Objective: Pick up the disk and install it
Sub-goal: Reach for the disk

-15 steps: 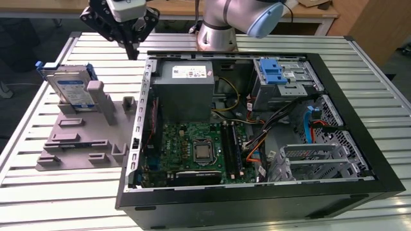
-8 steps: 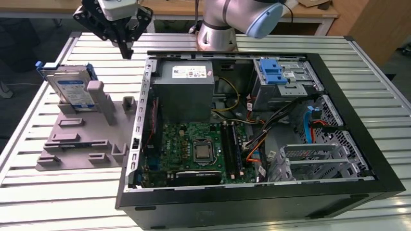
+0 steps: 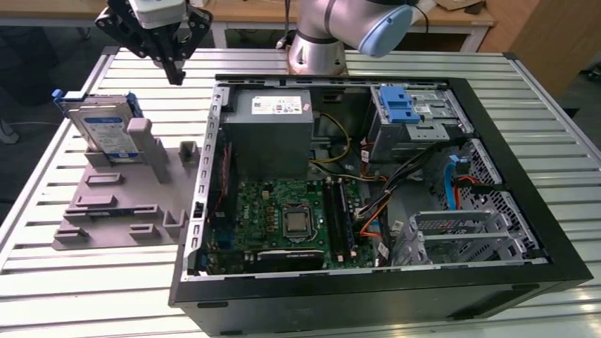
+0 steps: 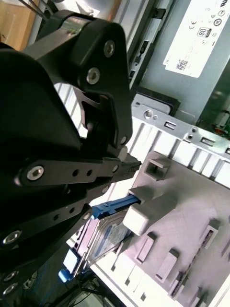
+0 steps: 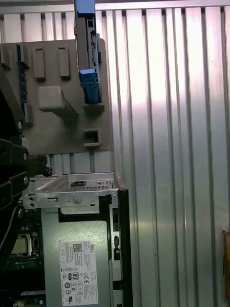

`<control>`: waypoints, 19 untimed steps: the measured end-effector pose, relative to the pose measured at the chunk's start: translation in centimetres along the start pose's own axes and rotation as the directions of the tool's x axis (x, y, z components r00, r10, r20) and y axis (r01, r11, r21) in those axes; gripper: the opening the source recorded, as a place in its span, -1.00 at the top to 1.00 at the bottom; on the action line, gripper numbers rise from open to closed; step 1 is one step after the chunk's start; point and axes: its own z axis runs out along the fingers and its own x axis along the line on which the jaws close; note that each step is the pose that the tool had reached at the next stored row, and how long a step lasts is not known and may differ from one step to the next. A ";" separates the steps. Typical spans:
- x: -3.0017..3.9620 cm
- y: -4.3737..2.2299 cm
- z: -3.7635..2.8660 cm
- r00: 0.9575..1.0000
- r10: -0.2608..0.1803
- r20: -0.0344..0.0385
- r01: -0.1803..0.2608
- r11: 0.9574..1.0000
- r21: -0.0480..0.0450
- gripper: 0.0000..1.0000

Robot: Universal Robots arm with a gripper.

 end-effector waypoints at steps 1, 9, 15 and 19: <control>0.02 0.00 0.00 1.000 0.000 0.000 0.000 1.000 0.000 0.79; 0.36 -0.03 0.00 1.000 0.000 0.000 0.000 1.000 0.000 0.79; 0.91 -0.06 0.01 1.000 0.000 0.000 0.000 1.000 0.000 0.79; 2.47 -0.15 0.04 1.000 0.000 0.000 0.000 1.000 0.000 0.79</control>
